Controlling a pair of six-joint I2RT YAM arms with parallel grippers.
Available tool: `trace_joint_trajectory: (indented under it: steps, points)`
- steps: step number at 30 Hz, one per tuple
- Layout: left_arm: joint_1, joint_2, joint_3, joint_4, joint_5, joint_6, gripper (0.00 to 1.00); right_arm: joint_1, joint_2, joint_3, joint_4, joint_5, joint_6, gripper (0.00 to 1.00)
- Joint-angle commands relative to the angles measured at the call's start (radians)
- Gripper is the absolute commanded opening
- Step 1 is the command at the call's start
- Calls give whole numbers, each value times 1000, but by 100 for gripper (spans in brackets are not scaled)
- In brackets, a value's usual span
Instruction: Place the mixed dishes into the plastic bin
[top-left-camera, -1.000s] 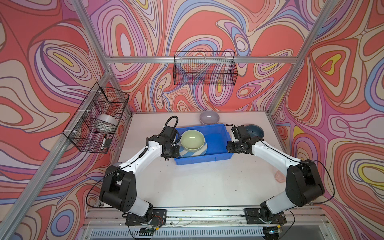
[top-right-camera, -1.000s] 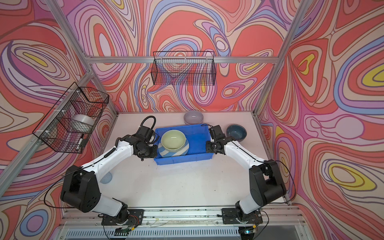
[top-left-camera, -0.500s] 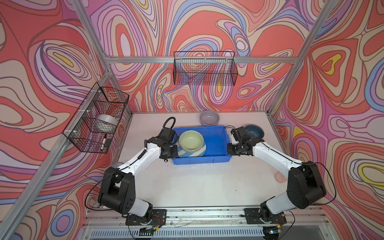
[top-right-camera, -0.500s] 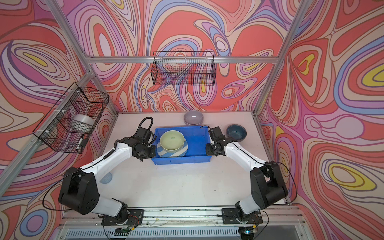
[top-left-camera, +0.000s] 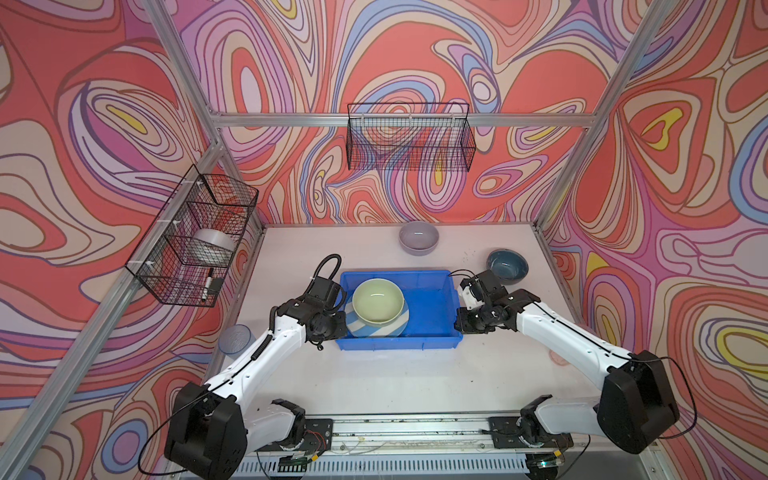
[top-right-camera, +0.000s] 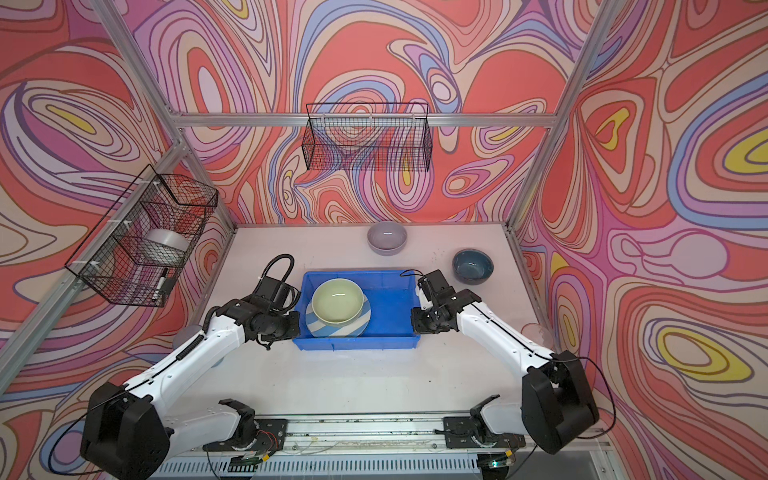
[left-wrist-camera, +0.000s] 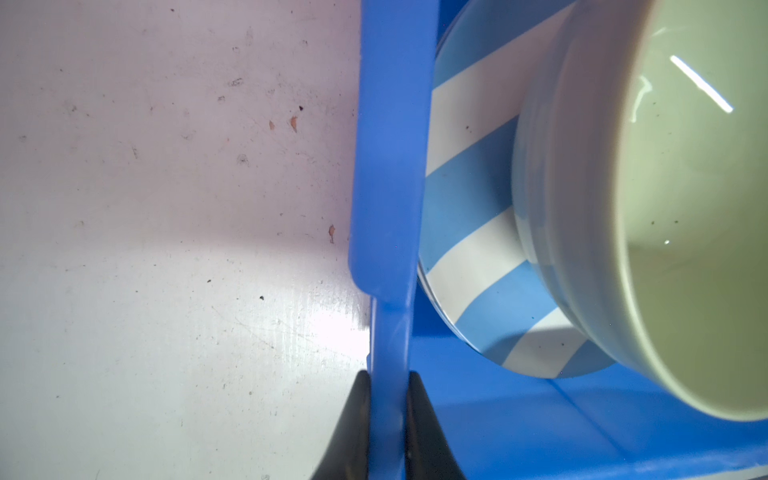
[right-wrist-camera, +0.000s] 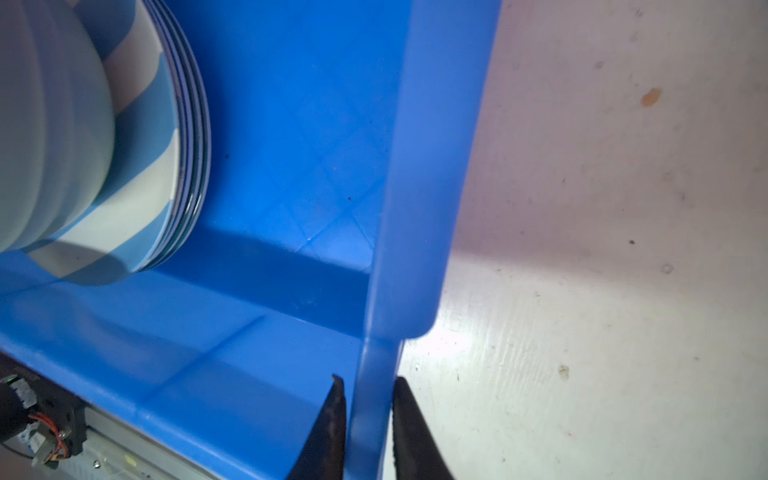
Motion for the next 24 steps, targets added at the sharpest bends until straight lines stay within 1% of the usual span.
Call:
trace_joint_trajectory:
  steps: [1, 3, 4, 6, 9, 12, 17, 19, 22, 24]
  points:
    - [-4, 10, -22, -64, 30, -80, 24, 23, -8, 25, -38, -101, -9, 34]
    - [-4, 0, -12, -68, 27, -79, 33, 22, -4, 55, -61, -64, -11, 42]
    - [-3, -9, -6, -71, 25, -77, 36, 22, -7, 76, -70, -43, -18, 45]
    - [-2, -31, 12, -82, 15, -67, 39, 17, -9, 135, -95, -2, -44, 49]
    - [-2, -62, 59, -122, -21, -40, 43, -2, 22, 265, -139, 78, -67, 56]
    - [-1, -76, 124, -167, -72, -9, 44, -25, 80, 379, -141, 112, -80, 65]
    - [5, -50, 244, -210, -161, 72, 51, -67, 225, 515, -63, 95, -109, 70]
    - [16, -39, 275, -196, -168, 100, 52, -94, 291, 561, -18, 79, -108, 72]
    - [38, -31, 291, -129, -189, 138, 58, -117, 395, 628, 49, 82, -114, 73]
    - [64, -26, 296, -79, -182, 159, 59, -126, 480, 678, 101, 101, -123, 74]
